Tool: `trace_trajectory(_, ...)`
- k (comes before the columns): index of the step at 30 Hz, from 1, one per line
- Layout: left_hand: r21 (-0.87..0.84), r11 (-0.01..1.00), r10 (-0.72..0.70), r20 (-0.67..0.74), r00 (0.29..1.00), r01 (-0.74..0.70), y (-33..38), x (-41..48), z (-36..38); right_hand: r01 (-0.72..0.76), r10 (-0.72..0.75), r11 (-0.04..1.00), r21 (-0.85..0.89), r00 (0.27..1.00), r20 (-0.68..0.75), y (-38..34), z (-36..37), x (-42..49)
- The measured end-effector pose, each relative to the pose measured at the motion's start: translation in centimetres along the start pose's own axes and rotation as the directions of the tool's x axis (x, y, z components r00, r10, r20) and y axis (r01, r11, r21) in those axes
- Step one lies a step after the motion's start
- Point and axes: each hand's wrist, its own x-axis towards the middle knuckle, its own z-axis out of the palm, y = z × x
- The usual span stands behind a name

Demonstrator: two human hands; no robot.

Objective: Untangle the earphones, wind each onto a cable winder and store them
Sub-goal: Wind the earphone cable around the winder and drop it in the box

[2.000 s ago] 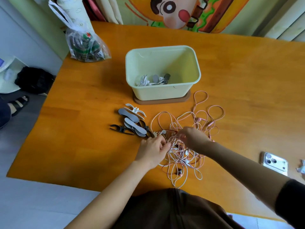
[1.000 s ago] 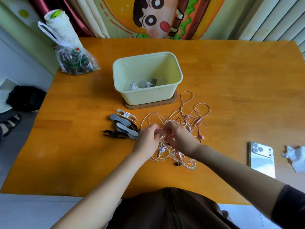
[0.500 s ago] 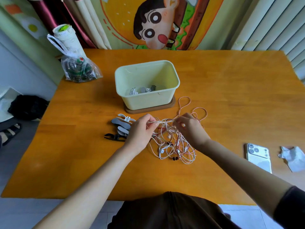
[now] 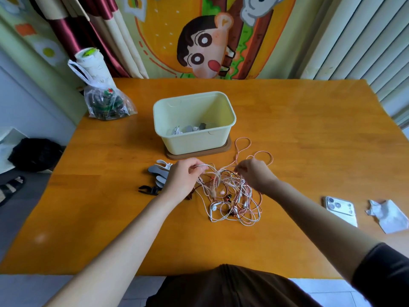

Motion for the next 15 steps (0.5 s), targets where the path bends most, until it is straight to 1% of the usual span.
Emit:
trace_trajectory(2, 0.012, 1.000, 0.025, -0.024, 0.999, -0.024, 0.4, 0.0, -0.1, 0.009, -0.008, 1.000, -0.016, 0.997, 0.072, -0.6, 0.1, -0.4)
trace_trajectory(4, 0.013, 0.998, 0.063, -0.046, 0.997, -0.062, 0.8, 0.0, -0.3, 0.049, -0.051, 0.998, 0.027, 0.993, 0.107, -1.7, 0.1, -0.9)
trace_trajectory(6, -0.009, 0.995, 0.097, -0.055, 0.994, -0.098, 1.3, 0.0, -0.5, 0.120, -0.127, 0.986, 0.112, 0.990, 0.054, -2.9, -0.1, -1.4)
trace_trajectory(8, -0.027, 0.990, 0.136, -0.066, 0.989, -0.138, 1.8, 0.0, -0.5, 0.228, -0.228, 0.959, 0.169, 0.973, -0.020, -4.2, -0.1, -1.9)
trace_trajectory(10, -0.042, 0.984, 0.172, -0.082, 0.982, -0.176, 2.4, 0.0, -0.5, 0.280, -0.280, 0.942, 0.187, 0.960, -0.027, -5.0, 0.1, -2.1)
trace_trajectory(13, -0.133, 0.971, 0.185, -0.124, 0.975, -0.201, 2.9, 0.0, -0.8, 0.250, -0.256, 0.950, 0.188, 0.967, 0.009, -4.9, 0.4, -2.0)
trace_trajectory(15, -0.224, 0.961, 0.127, -0.172, 0.977, -0.164, 2.9, 0.0, -1.3, 0.214, -0.228, 0.952, 0.219, 0.973, 0.039, -4.2, 0.4, -1.8)
